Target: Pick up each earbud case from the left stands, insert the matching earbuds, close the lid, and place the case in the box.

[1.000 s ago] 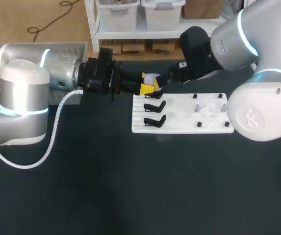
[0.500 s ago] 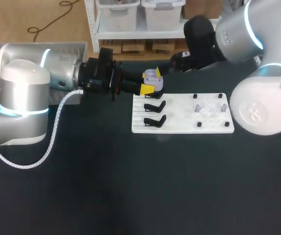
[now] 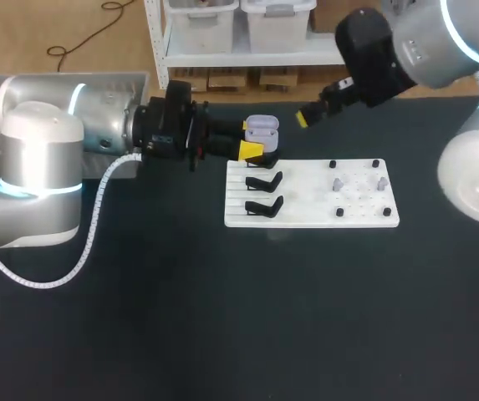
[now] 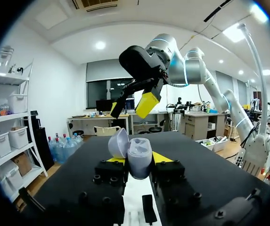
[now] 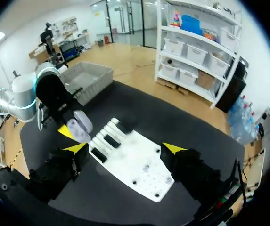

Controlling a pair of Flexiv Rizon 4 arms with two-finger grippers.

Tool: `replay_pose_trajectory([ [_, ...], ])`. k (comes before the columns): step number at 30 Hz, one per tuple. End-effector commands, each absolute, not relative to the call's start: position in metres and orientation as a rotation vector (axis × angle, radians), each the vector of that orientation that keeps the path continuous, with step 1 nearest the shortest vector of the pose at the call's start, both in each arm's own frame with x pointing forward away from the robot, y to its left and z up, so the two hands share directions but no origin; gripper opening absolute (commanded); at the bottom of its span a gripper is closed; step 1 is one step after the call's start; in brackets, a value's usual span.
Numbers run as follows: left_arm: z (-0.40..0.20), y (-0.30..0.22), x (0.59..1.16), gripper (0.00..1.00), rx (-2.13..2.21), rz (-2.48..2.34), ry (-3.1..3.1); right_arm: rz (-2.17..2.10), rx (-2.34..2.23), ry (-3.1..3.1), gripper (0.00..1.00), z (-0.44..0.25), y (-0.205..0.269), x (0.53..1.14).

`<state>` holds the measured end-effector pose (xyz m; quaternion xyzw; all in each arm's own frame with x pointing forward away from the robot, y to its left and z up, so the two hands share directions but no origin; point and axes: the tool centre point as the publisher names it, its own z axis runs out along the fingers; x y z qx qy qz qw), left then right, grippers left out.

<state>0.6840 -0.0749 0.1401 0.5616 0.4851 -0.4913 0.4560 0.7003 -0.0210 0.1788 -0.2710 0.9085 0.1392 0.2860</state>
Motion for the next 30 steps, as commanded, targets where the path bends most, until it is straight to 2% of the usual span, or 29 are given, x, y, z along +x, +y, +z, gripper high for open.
replay_pose_trajectory([
  [1, 0.138, -0.075, 0.687, 0.00, 1.394, -1.221, 1.186, 0.222, -0.664, 2.456, 1.00, 0.177, -0.041, 0.689],
  [18, 0.138, -0.076, 0.689, 0.00, 1.403, -1.231, 1.171, -0.068, -0.713, 2.707, 1.00, 0.106, -0.105, 0.663],
  [30, 0.138, -0.076, 0.689, 0.00, 1.403, -1.231, 1.171, -0.226, -0.750, 2.789, 1.00, 0.081, -0.124, 0.673],
])
